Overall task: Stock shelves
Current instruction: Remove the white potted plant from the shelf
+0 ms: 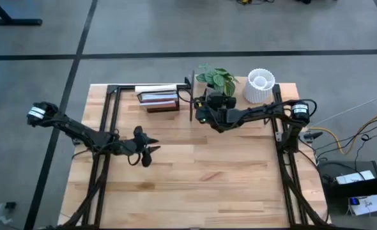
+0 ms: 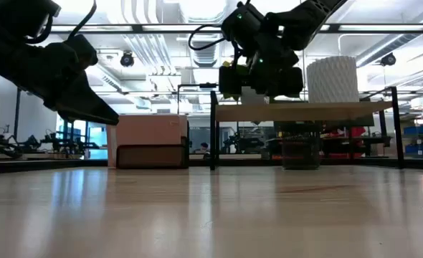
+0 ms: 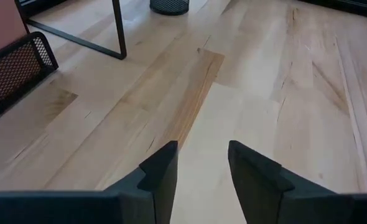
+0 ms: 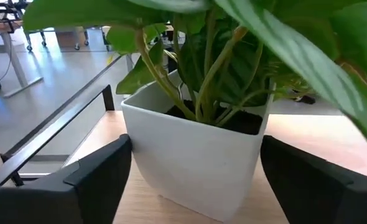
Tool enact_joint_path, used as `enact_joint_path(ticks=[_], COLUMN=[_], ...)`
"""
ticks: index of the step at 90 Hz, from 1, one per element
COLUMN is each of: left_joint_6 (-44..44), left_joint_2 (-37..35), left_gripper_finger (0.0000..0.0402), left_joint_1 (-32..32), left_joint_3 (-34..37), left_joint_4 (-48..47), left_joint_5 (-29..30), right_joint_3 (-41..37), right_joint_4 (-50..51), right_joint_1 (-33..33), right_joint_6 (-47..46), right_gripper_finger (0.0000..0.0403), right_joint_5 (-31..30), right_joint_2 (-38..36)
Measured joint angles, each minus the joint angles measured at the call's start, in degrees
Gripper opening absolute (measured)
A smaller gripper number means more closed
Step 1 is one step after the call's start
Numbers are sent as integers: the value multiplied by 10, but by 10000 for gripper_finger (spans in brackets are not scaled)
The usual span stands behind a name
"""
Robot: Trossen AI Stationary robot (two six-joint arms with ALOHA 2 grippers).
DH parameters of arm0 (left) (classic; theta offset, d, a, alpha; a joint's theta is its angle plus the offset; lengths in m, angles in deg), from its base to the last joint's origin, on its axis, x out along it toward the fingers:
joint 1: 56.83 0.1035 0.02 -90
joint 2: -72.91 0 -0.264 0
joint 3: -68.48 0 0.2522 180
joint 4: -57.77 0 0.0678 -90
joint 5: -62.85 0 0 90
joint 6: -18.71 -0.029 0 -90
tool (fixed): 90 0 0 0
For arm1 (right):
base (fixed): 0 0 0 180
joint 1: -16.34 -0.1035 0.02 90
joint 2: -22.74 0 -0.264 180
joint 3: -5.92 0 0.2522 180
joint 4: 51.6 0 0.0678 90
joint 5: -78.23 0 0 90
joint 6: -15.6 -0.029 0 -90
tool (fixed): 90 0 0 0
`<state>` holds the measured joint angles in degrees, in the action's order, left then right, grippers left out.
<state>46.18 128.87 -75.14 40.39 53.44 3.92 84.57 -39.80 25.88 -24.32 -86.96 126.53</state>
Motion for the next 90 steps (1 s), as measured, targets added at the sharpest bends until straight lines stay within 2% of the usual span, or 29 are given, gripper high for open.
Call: enact_joint_path(ticks=[44, 54, 90], left_joint_6=[0, 0, 0], left_joint_2=[0, 0, 0], left_gripper_finger=[105, 102, 122], left_joint_1=[0, 0, 0], left_joint_3=[0, 0, 0], left_joint_4=[0, 0, 0], left_joint_5=[0, -1, -2], right_joint_3=[-1, -1, 38], right_joint_4=[10, 22, 22], right_joint_1=[-7, -15, -65], right_joint_6=[0, 9, 148], right_gripper_finger=[207, 196, 188], right_joint_5=[6, 7, 12], right_joint_2=[0, 0, -4])
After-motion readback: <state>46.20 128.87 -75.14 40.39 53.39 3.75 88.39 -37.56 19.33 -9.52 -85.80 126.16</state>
